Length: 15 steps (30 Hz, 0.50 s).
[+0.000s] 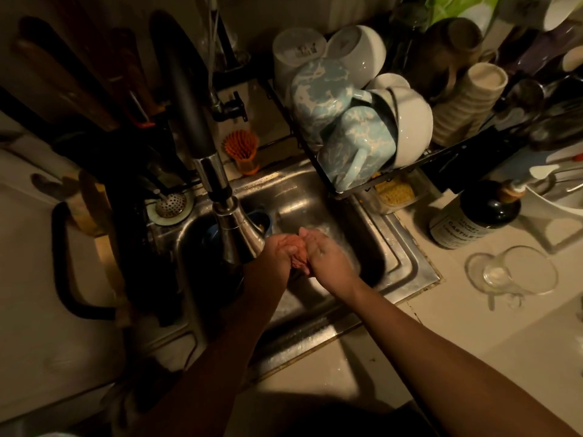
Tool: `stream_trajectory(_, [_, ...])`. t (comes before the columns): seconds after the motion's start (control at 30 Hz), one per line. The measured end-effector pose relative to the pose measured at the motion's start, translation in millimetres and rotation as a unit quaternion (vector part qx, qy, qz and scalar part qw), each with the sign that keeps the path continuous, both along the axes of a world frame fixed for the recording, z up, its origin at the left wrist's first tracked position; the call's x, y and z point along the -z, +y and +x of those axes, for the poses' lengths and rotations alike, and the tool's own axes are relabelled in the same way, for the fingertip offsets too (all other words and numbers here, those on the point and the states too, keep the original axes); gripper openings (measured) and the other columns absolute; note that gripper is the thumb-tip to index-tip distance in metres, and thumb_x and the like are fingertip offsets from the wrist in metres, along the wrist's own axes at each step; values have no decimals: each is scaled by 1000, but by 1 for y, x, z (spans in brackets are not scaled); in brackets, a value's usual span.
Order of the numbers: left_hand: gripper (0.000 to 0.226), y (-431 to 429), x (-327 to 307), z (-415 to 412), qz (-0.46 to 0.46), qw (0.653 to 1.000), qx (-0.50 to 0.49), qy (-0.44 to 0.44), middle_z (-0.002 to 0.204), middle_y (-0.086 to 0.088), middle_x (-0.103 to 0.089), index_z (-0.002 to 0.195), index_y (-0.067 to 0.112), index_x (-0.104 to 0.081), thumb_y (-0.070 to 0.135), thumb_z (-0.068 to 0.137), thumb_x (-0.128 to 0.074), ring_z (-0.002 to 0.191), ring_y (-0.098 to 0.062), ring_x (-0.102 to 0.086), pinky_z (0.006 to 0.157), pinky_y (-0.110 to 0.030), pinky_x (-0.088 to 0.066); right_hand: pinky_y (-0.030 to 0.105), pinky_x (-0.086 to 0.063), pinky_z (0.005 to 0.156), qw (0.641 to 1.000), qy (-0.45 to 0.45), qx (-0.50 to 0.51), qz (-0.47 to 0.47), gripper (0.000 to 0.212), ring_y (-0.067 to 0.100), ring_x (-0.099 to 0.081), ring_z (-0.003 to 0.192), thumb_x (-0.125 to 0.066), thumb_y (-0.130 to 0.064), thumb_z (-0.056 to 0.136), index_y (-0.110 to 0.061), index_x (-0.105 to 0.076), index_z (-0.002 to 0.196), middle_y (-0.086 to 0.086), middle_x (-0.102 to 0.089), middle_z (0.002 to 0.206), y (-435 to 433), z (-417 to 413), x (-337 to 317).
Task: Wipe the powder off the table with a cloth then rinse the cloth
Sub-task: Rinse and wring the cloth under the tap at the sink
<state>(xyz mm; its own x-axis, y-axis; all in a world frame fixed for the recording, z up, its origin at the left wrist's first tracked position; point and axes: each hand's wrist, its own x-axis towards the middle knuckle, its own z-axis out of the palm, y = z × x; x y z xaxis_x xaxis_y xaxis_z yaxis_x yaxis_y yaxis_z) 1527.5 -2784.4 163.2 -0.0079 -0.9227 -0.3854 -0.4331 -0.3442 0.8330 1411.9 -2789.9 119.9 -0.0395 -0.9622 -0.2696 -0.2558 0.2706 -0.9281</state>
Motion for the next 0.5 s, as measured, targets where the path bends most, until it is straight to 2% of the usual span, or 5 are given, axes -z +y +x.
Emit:
stream_trajectory(0.07, [23,-3,-1,-1,-21,996,-76,-34,99,-1,-67,117,9,-65,12,98,-53,92,-11,-65,65,-6,-37,11,-40,64,998,49,7,-45,34,10,-58,73,-43,-29,107,-1,-63,102,7,-63,83,-1,1,-2])
stream_trajectory(0.1, [22,-4,7,-2,-12,993,-117,-20,103,-1,-66,115,12,-66,14,98,-54,89,-14,-63,64,-8,-38,7,-38,61,995,65,8,-69,34,3,-57,69,-43,-28,107,-1,-62,99,5,-62,80,-1,2,-2])
stream_trajectory(0.2, [20,-8,1,-9,12,988,-153,25,94,-1,-62,114,11,-65,13,100,-51,70,-4,-57,56,-2,-40,3,-34,59,983,106,-15,-150,36,-6,-53,64,-41,-29,104,-1,-59,91,-1,-56,73,-5,3,3])
stream_trajectory(0.33, [17,-12,6,-11,31,990,-120,71,67,0,-49,93,7,-56,3,102,-42,38,11,-50,46,-4,-38,7,-34,60,977,127,-35,-168,34,2,-51,65,-42,-32,102,-5,-61,93,-5,-58,76,-7,-1,15])
stream_trajectory(0.5, [40,-12,11,1,15,987,-137,78,44,16,-59,68,14,-53,5,104,-38,47,10,-57,60,-10,-43,6,-41,76,991,61,-99,-73,29,-14,-59,83,-56,-34,100,-13,-65,118,-9,-66,95,-1,-9,14])
